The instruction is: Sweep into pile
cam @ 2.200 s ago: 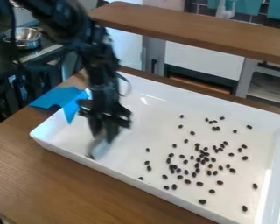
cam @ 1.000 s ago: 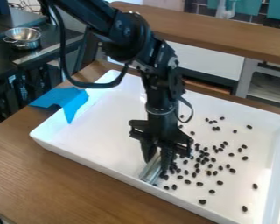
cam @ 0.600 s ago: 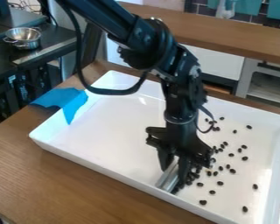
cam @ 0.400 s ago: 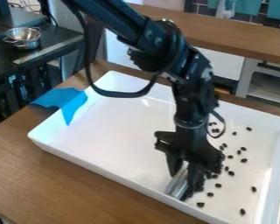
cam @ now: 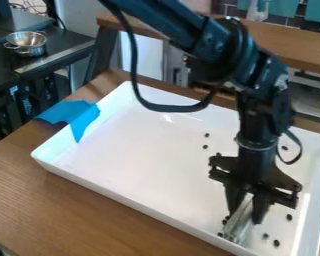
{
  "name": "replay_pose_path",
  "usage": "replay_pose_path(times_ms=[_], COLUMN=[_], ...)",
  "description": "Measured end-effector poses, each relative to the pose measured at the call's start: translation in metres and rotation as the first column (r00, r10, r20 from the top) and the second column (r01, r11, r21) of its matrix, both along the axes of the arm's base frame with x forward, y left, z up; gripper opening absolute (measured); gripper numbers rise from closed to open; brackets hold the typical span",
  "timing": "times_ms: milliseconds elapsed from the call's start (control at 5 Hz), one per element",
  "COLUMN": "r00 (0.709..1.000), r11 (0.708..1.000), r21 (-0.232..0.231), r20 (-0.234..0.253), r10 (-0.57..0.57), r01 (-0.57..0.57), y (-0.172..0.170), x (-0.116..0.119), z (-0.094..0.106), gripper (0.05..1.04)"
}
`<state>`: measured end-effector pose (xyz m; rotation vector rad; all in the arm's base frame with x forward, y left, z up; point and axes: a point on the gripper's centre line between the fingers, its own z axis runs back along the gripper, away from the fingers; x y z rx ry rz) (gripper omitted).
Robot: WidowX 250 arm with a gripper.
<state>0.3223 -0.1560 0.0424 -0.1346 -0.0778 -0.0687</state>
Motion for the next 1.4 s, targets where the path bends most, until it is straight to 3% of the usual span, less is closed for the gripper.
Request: replay_pose_path(times_ms=[200, 400, 600, 800, 1000, 1200, 1400], r00=[1.000, 0.999, 0.993, 0.994, 0.996, 0.999, 0.997], r11=[1.000, 0.997, 0.988, 0.982, 0.967, 0.961, 0.961], r21=[-0.001, 0.064, 0.141, 0.176, 0.252, 0.274, 0.270], r20=[0.007, 0.035, 0.103, 0.095, 0.083, 0.035, 0.072], r10=[0.000, 0.031, 0.051, 0.050, 0.020, 0.016, 0.042], r01=[0.000, -0.033, -0.065, -0.066, -0.040, -0.025, -0.060], y=[-0.010, 0.004, 0.040, 0.088, 0.125, 0.137, 0.162], x=[0.005, 0.011, 0.025, 0.040, 0.057, 0.064, 0.073], z=[0.003, 0.003, 0.016, 0.027, 0.043, 0.033, 0.032], gripper=[0.362, 0.362, 0.362, 0.362, 0.362, 0.362, 0.362])
